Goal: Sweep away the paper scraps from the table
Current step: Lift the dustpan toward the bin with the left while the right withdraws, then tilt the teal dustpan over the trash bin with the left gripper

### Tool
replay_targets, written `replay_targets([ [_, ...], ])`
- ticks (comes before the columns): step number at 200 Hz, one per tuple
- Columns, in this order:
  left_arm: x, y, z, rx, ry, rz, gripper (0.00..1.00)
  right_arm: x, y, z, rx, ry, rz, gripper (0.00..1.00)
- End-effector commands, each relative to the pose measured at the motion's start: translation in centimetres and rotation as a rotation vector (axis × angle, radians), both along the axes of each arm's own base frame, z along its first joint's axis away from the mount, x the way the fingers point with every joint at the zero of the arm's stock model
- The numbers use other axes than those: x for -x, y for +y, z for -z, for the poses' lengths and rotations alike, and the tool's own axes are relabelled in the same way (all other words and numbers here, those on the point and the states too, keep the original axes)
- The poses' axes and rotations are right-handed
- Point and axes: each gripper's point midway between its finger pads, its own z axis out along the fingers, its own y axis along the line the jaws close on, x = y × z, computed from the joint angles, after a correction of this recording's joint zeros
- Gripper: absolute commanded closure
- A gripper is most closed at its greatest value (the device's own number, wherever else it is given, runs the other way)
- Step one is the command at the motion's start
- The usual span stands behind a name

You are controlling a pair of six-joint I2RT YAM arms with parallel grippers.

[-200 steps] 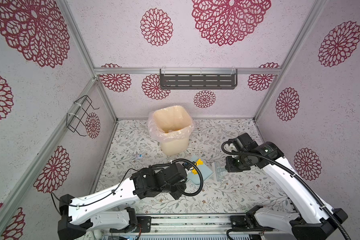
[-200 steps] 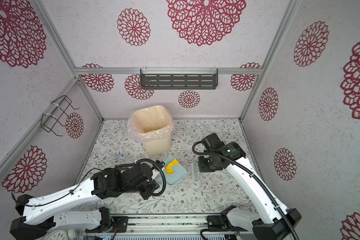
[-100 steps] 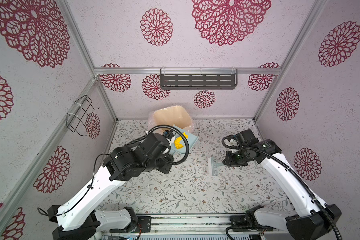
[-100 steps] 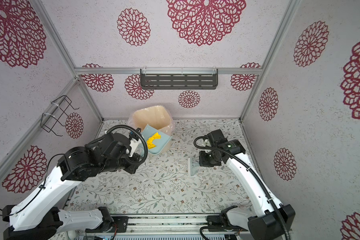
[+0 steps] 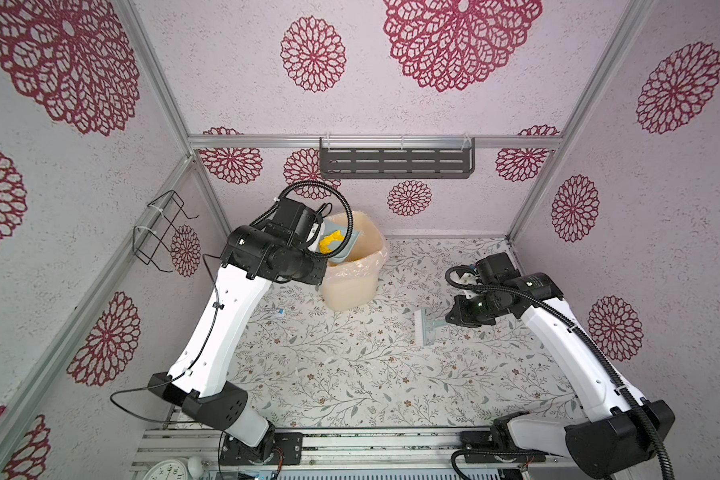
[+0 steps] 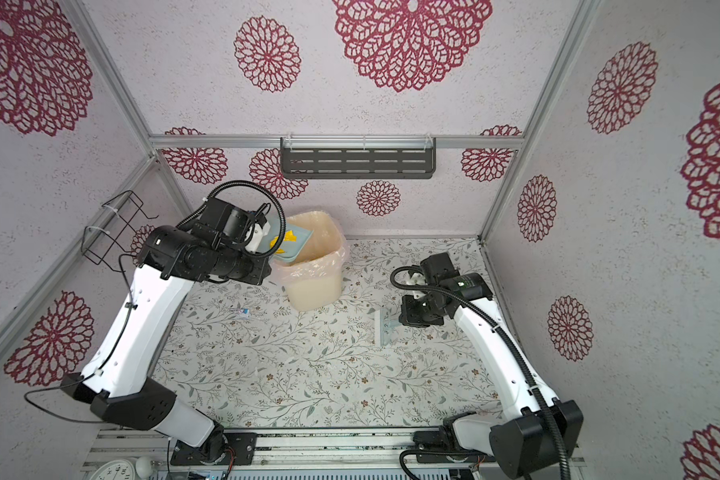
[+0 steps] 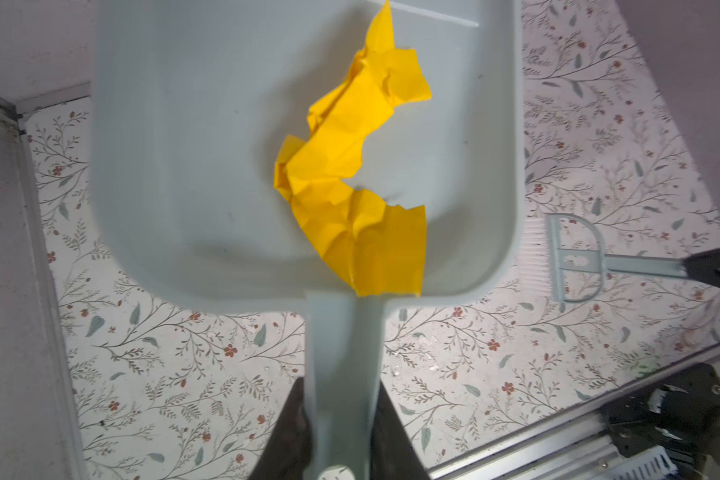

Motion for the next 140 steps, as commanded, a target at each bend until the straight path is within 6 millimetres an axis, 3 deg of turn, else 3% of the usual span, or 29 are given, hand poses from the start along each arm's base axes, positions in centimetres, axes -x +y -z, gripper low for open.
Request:
replay_targets([
  [1,-2.3,1.0,0.4,-0.073,-0.01,0.027,1.0,0.1,-0.1,-0.8,-0.016,-0.008,-0.023,1.0],
  [54,-7.1,2.2,1.8,-0.314,-0.039,0.015,1.0,-0.5,-0.2,-0.1,-0.014,0.022,-0.037,1.0],
  [104,-8.4,3.7,2.0,-0.546,-0.067,0.031,1.0,-1.3,-0.3,0.1,-0.003,0.042,-0.058,1.0],
  [140,-8.9,3.1,1.8,-0.756,-0.108,0.108,1.0,-1.6,-0.1,-0.2,-0.005,0.042,-0.068,1.0],
])
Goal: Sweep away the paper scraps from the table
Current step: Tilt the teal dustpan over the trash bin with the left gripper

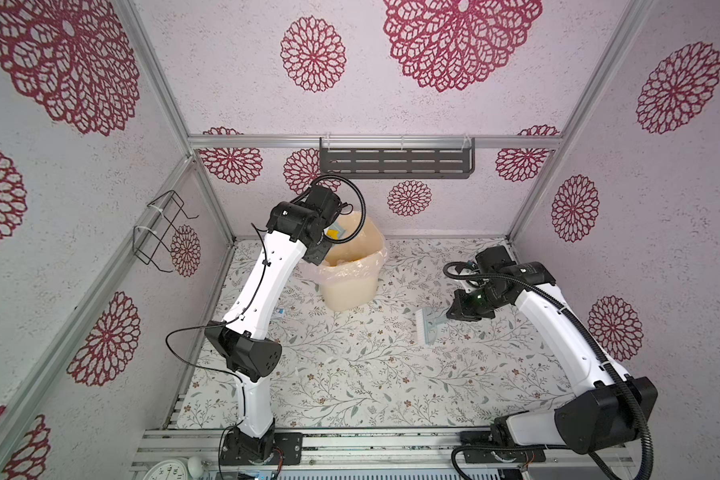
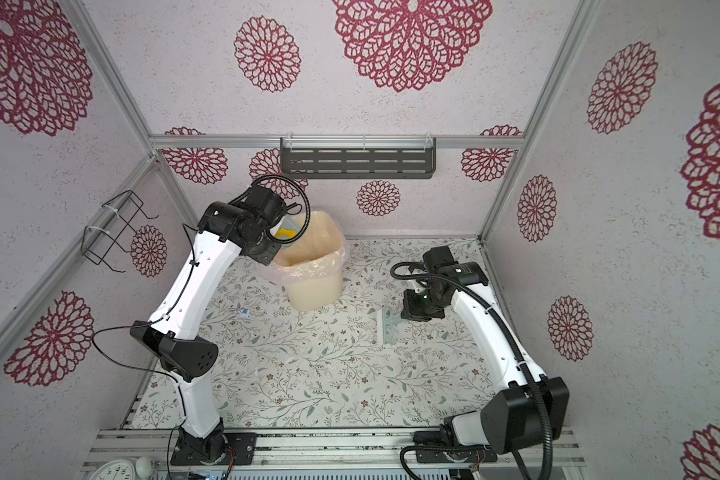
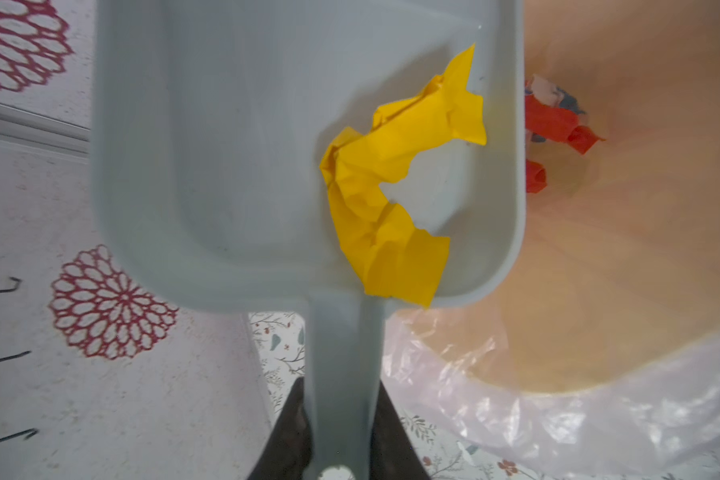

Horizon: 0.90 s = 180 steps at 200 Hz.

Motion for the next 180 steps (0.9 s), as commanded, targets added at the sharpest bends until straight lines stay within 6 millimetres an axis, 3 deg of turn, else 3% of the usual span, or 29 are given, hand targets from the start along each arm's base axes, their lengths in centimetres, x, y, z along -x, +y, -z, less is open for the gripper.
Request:
replay_targets([
  [1,-0.7,0.0,-0.7,-0.194,-0.038,0.059,1.0,0.2,0.3,-1.1,-0.019,-0.012,-0.034,1.0],
  [40,-1.1,0.0,-0.5,-0.418,-0.044,0.106,1.0,0.4,0.3,-1.4,-0.025,-0.018,-0.029,1.0],
  [58,-1.5,-0.2,-1.3,-0.511,-0.076,0.115,1.0,0.6,0.2,-1.5,-0.027,-0.02,-0.025,1.0],
  [87,-1.6,-0.8,-2.4,-0.516,-0.112,0.155,1.0,0.9,0.1,-1.3,-0.023,-0.016,-0.019,1.0],
  [153,-1.1,-1.0,-1.9,-0.582,-0.09,0.199,1.0,1.4,0.2,-1.7,-0.022,-0.032,-0.014,1.0],
  [180,-1.1,-1.2,-2.5,-0.642,-0.115,0.22,1.0,1.6,0.4,-1.8,-0.013,-0.036,-0.024,1.0],
])
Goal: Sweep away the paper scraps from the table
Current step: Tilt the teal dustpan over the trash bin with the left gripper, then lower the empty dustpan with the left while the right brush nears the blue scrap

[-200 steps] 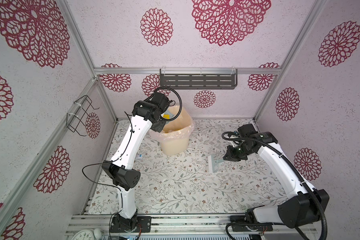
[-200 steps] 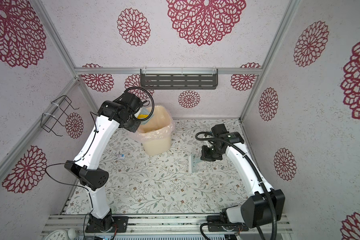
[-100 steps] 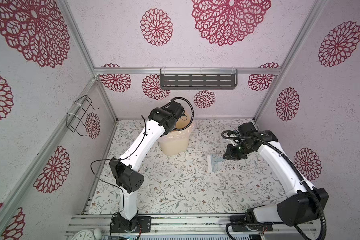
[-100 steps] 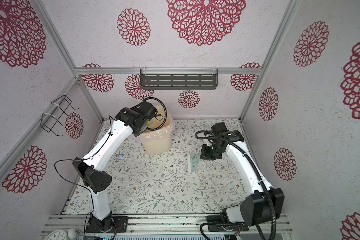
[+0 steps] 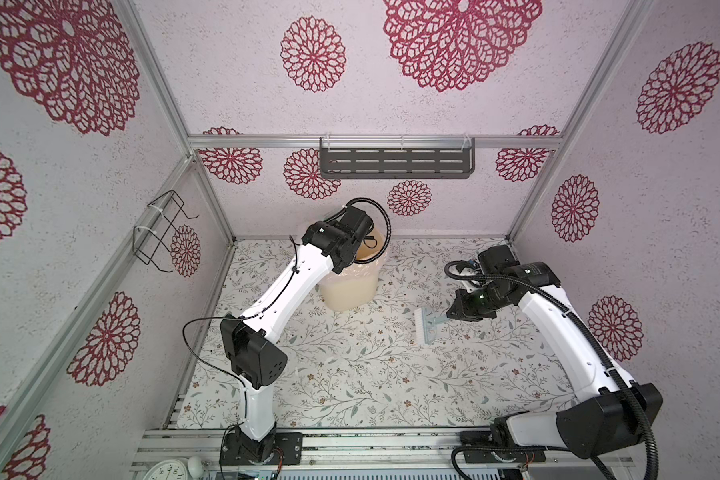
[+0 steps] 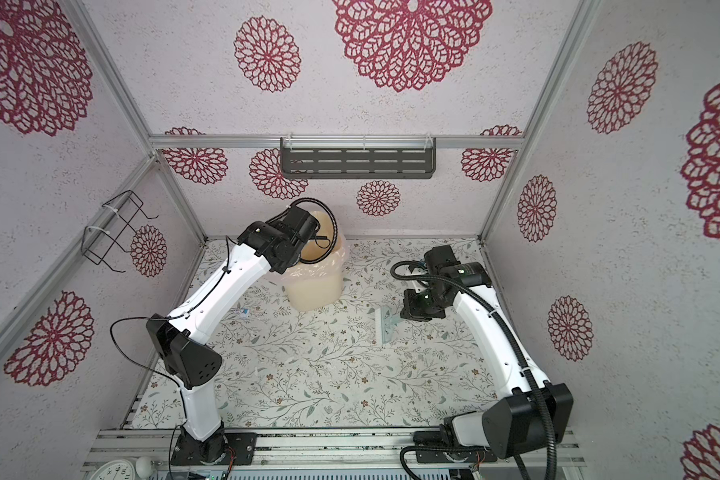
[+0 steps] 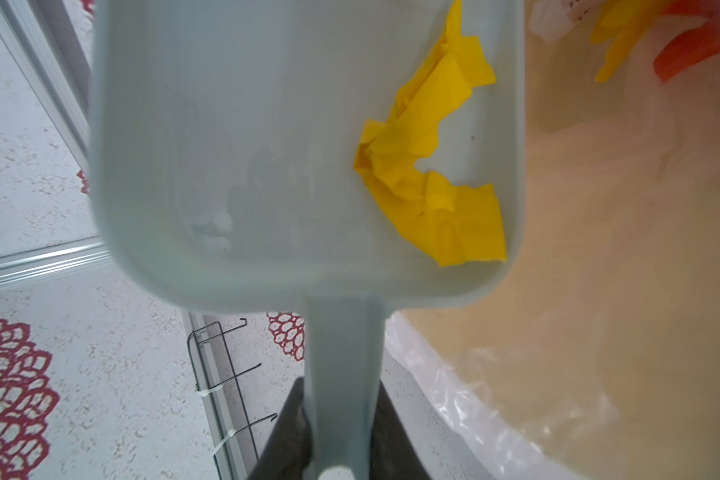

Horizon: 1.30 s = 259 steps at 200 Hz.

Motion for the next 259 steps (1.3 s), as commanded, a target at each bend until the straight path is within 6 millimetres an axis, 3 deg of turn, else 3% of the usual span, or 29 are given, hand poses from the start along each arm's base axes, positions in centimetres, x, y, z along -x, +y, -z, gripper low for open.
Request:
replay_targets([
  [1,0.4,0.0,-3.1,-0.032,-0.089,0.029,1.0,0.8,0.0,-0.9,0.002,-0.019,-0.005,1.0],
  [38,0.1,-0.7,-4.8,-0.101,-0.148,0.082,1.0,0.9,0.7,-0.9,0.006,-0.025,-0.024,1.0],
  [99,0.2,-1.0,-4.2,-0.156,-0.124,0.135,1.0,1.4,1.7,-0.8,0.034,-0.038,-0.058,1.0],
  [149,1.4,-0.5,-6.1,0.007,-0.205,0.091,1.0,2.0,4.2,-0.9,0.035,-0.098,-0.145,1.0],
  [188,4.8,0.4,-7.7,0.305,-0.268,0.029,1.0,3.0,8.2,-0.9,0.024,-0.21,-0.302,1.0],
  [216,8.2,1.7,-7.9,0.541,-0.312,-0.046,1.0,3.8,12.3,-1.0,0.061,-0.341,-0.474,1.0],
  [259,13.6,6.4,-6.3,0.774,-0.351,-0.239,1.0,4.8,19.0,-0.8,0.141,-0.569,-0.75,1.0],
])
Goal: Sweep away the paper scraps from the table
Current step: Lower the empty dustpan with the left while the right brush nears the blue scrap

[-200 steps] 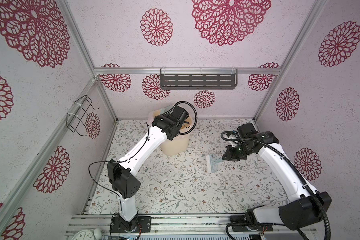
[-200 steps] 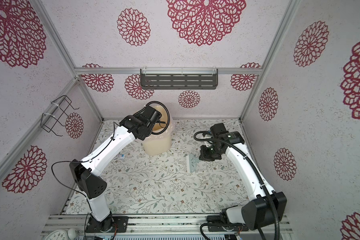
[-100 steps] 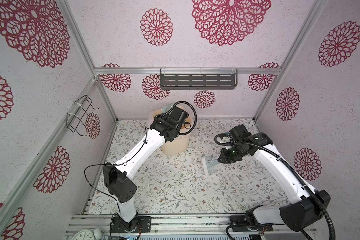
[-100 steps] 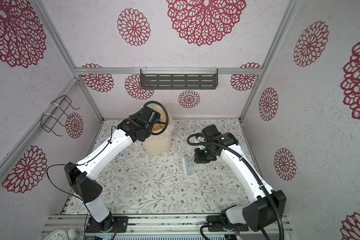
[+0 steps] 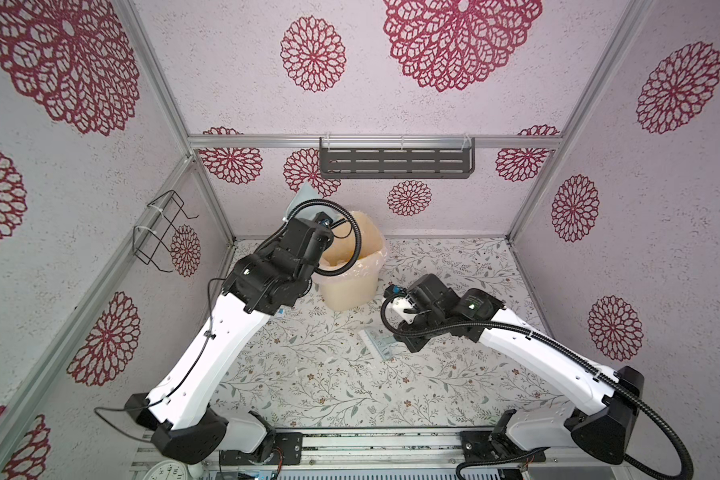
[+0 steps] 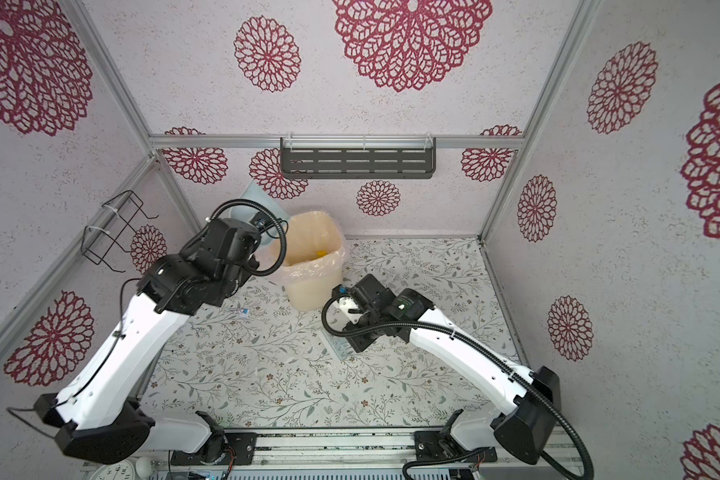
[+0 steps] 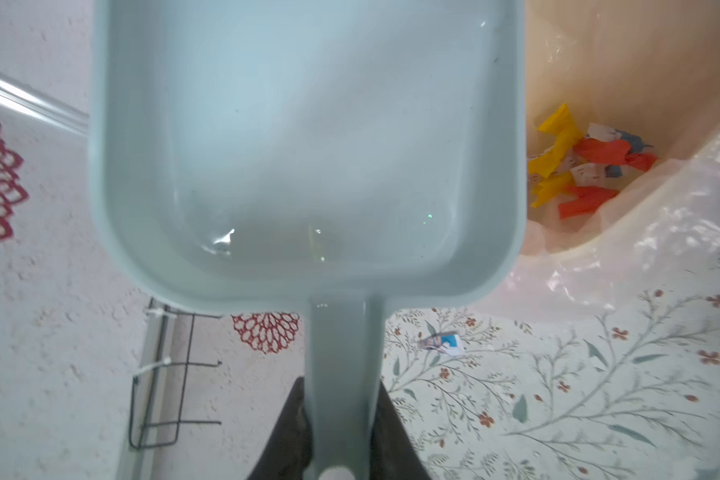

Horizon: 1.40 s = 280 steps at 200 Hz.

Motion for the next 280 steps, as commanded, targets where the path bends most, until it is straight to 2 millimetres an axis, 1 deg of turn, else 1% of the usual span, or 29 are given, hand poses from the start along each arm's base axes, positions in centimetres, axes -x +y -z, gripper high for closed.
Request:
replay_targets([
  [1,2.6,2.1,2.8,0.198,0.051,-0.121,1.0,-1.6,3.6,-1.3,0.001,-0.217,-0.121,1.0],
  [21,4.8,4.6,3.6,0.309,0.042,-0.188,1.0,-2.2,6.5,-1.3,0.008,-0.306,-0.194,1.0],
  [36,6.2,6.2,4.0,0.372,0.03,-0.23,1.0,-2.8,8.6,-1.9,0.008,-0.391,-0.232,1.0],
  [48,7.0,7.5,4.2,0.409,0.024,-0.265,1.0,-2.7,10.5,-2.4,0.0,-0.456,-0.279,1.0],
  [62,7.7,8.5,4.5,0.431,0.018,-0.299,1.0,-2.6,12.5,-2.7,0.001,-0.543,-0.334,1.0],
  [83,8.1,9.5,5.2,0.451,0.025,-0.337,1.0,-2.8,15.2,-2.5,0.034,-0.664,-0.405,1.0],
  [106,8.1,10.1,5.7,0.469,0.029,-0.361,1.0,-3.9,17.6,-2.6,0.07,-0.801,-0.454,1.0],
  [115,8.0,10.2,5.9,0.478,0.032,-0.363,1.0,-4.5,18.6,-2.8,0.077,-0.852,-0.464,1.0],
  [154,7.5,10.5,6.6,0.504,0.052,-0.375,1.0,-7.7,22.3,-2.4,0.158,-1.079,-0.5,1.0],
  [159,7.5,10.6,6.7,0.507,0.052,-0.375,1.0,-8.1,22.7,-2.0,0.169,-1.101,-0.507,1.0],
  [174,7.3,10.8,6.8,0.525,0.055,-0.379,1.0,-9.5,23.8,-2.0,0.173,-1.162,-0.513,1.0],
  [193,7.2,11.0,7.0,0.548,0.059,-0.385,1.0,-10.6,25.5,-1.7,0.158,-1.224,-0.538,1.0],
  [220,7.2,11.3,7.1,0.56,0.062,-0.393,1.0,-12.0,27.6,-0.3,0.169,-1.295,-0.577,1.0],
  [240,7.1,11.3,7.5,0.565,0.078,-0.394,1.0,-13.1,28.4,0.9,0.18,-1.331,-0.603,1.0],
  [262,7.3,11.3,7.6,0.574,0.083,-0.395,1.0,-13.6,29.7,2.7,0.191,-1.384,-0.654,1.0],
  [280,7.5,11.2,7.6,0.573,0.098,-0.395,1.0,-13.8,31.3,3.5,0.188,-1.402,-0.696,1.0],
])
